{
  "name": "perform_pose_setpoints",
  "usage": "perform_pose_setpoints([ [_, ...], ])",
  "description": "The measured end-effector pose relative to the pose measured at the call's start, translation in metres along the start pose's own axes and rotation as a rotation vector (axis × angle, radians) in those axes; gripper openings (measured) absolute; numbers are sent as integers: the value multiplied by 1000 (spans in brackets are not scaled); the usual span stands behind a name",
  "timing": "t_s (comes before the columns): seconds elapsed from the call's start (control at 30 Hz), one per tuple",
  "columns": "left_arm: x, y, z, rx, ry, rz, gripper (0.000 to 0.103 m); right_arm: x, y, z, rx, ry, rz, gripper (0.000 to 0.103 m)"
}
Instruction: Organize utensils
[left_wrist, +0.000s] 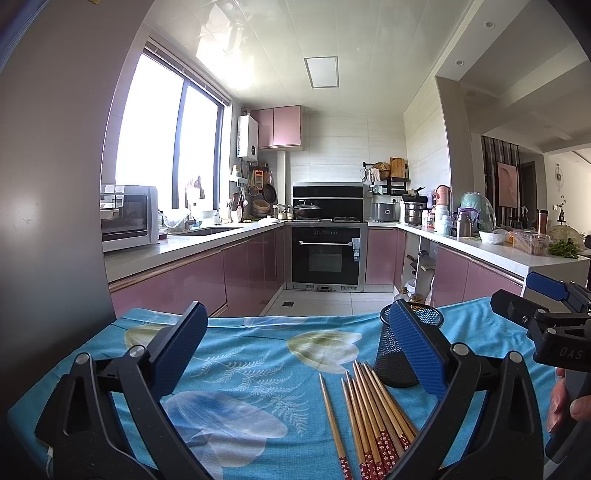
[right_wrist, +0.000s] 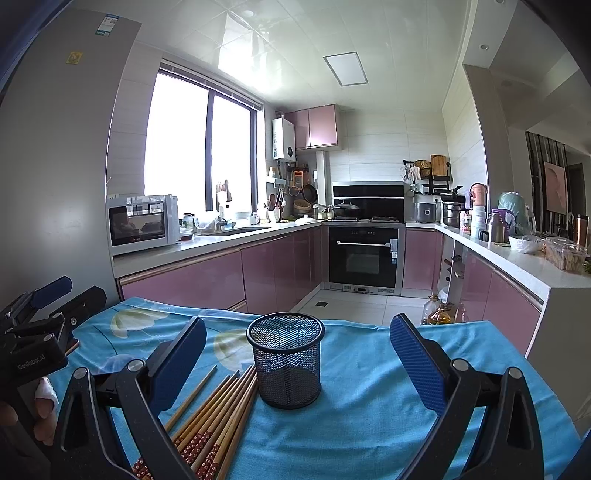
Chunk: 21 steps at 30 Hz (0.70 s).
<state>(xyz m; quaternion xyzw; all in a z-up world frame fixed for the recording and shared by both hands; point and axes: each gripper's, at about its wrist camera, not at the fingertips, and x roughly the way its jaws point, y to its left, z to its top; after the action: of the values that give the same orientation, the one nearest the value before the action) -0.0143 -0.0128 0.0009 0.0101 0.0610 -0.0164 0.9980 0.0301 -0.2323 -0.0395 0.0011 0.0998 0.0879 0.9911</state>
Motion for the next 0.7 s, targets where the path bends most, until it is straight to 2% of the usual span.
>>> perform_pose_setpoints([
  [0.7,0,-2,1,2,6,-4,97,0,-2,0,4,3,1,96],
])
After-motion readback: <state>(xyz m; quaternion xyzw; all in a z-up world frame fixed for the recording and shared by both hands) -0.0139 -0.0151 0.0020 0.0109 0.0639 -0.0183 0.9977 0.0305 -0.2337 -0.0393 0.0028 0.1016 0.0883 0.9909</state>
